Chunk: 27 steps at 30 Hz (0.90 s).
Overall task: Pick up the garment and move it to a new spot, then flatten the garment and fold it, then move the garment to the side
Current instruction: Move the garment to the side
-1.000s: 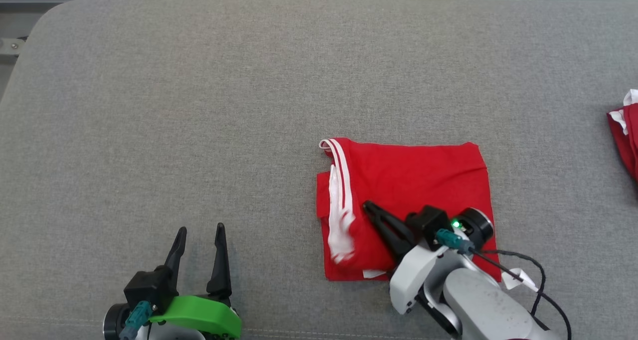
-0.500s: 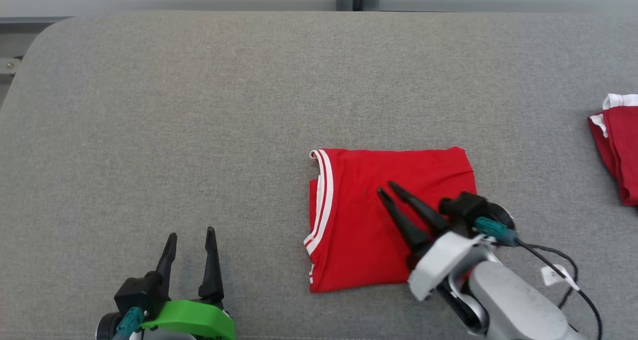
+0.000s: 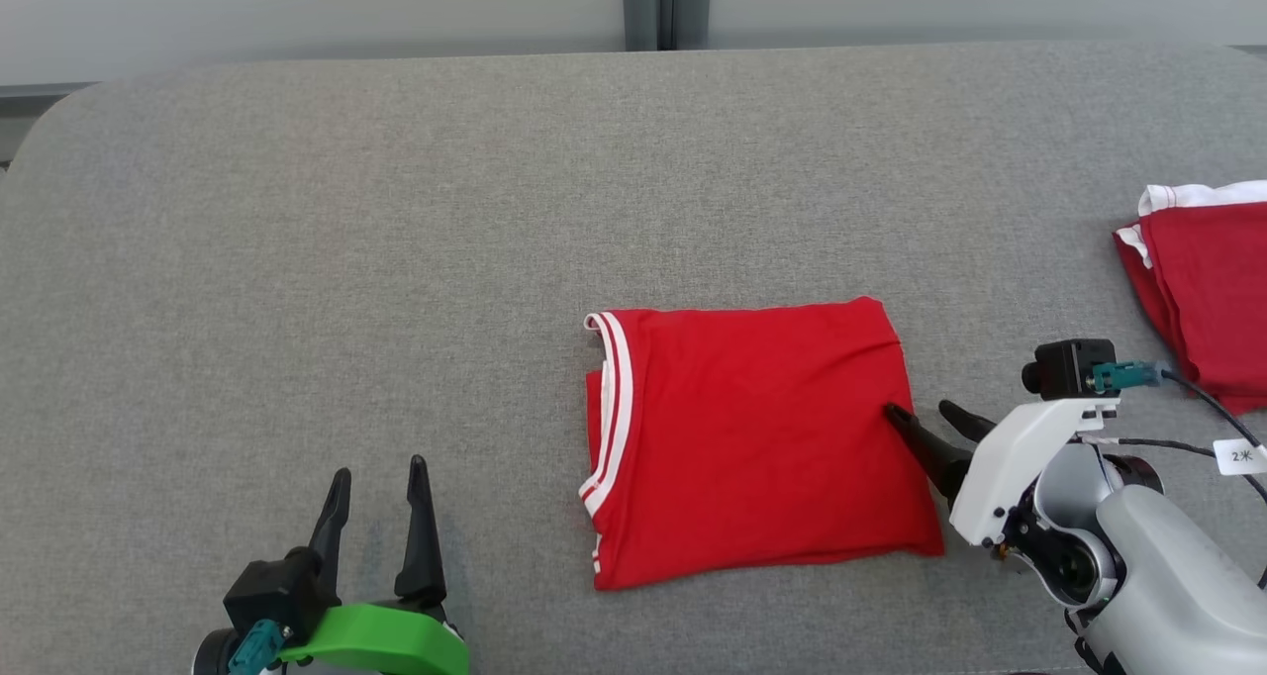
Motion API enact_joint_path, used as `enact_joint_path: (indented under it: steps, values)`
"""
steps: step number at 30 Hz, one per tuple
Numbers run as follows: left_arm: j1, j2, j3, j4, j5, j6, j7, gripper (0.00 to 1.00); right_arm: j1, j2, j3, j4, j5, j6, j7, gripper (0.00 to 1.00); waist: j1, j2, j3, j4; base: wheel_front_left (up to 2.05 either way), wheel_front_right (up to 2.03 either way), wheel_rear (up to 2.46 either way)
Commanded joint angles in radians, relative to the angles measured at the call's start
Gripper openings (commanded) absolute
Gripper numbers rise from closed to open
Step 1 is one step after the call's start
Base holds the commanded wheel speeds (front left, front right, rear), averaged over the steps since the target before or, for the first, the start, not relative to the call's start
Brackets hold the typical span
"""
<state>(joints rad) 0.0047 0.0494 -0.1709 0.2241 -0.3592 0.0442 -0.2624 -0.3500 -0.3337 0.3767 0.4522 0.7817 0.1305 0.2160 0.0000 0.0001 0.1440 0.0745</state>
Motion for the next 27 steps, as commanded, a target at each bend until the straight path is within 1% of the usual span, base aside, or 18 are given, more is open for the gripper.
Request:
enact_joint_path:
  steps: [1, 4, 7, 10, 12, 14, 15, 19, 21, 23, 25, 27]
  values:
    - [0.002, 0.003, -0.001, -0.002, 0.003, 0.002, -0.003, 1.00, -0.014, 0.005, -0.006, 0.004, 0.014, 0.000, 0.019, 1.00, 0.0000, -0.0001, 0.004, 0.005, 0.00, 0.00, 0.00]
    - [-0.008, 0.003, -0.012, 0.002, 0.002, -0.002, -0.003, 1.00, -0.028, 0.010, -0.027, 0.018, 0.052, 0.000, 0.073, 1.00, 0.0000, -0.0001, 0.008, 0.021, 0.00, 0.00, 0.00]
    - [-0.013, 0.003, -0.012, 0.001, -0.002, 0.005, -0.003, 1.00, -0.034, 0.011, -0.034, 0.000, 0.056, 0.000, 0.073, 1.00, 0.0000, -0.0001, 0.008, 0.039, 0.00, 0.00, 0.00]
    - [0.001, 0.003, -0.008, -0.005, -0.003, 0.007, -0.003, 1.00, -0.011, -0.022, -0.029, -0.054, -0.011, 0.000, -0.009, 1.00, 0.0000, -0.0001, -0.010, 0.047, 0.00, 0.00, 0.00]
    - [0.024, 0.003, -0.002, -0.004, -0.003, 0.006, -0.003, 1.00, 0.019, -0.038, -0.036, -0.093, -0.080, 0.000, -0.110, 1.00, 0.0000, -0.0001, -0.030, 0.046, 0.00, 0.00, 0.00]
    - [0.042, 0.003, 0.008, -0.003, 0.003, 0.004, -0.003, 1.00, 0.049, -0.058, -0.060, -0.119, -0.174, 0.000, -0.214, 1.00, 0.0000, -0.0001, -0.052, 0.039, 0.00, 0.00, 0.00]
    - [0.049, 0.003, 0.015, -0.003, 0.007, 0.002, -0.003, 1.00, 0.068, -0.057, -0.075, -0.129, -0.214, 0.000, -0.257, 1.00, 0.0000, -0.0001, -0.065, 0.034, 0.00, 0.00, 0.00]
    - [0.086, 0.003, 0.043, 0.001, 0.032, -0.017, -0.003, 1.00, 0.167, -0.024, -0.155, -0.174, -0.306, 0.000, -0.389, 1.00, 0.0000, -0.0001, -0.116, 0.010, 0.00, 0.00, 0.00]
    - [0.102, 0.003, 0.060, -0.002, 0.042, -0.026, -0.003, 1.00, 0.228, -0.007, -0.200, -0.197, -0.342, 0.000, -0.429, 1.00, 0.0000, -0.0001, -0.140, 0.001, 0.00, 0.00, 0.00]
    - [0.112, 0.003, 0.080, -0.007, 0.051, -0.035, -0.003, 1.00, 0.284, 0.011, -0.237, -0.220, -0.377, 0.000, -0.457, 1.00, 0.0000, -0.0001, -0.155, -0.009, 0.00, 0.00, 0.00]
    - [0.118, 0.003, 0.099, -0.009, 0.056, -0.040, -0.003, 1.00, 0.336, 0.015, -0.267, -0.230, -0.446, -0.001, -0.474, 1.00, 0.0000, -0.0001, -0.164, -0.015, 0.00, 0.00, 0.00]
    - [0.124, 0.002, 0.113, -0.004, 0.065, -0.046, -0.003, 1.00, 0.383, 0.041, -0.295, -0.224, -0.498, 0.000, -0.481, 1.00, 0.0000, -0.0001, -0.171, -0.020, 0.00, 0.00, 0.00]
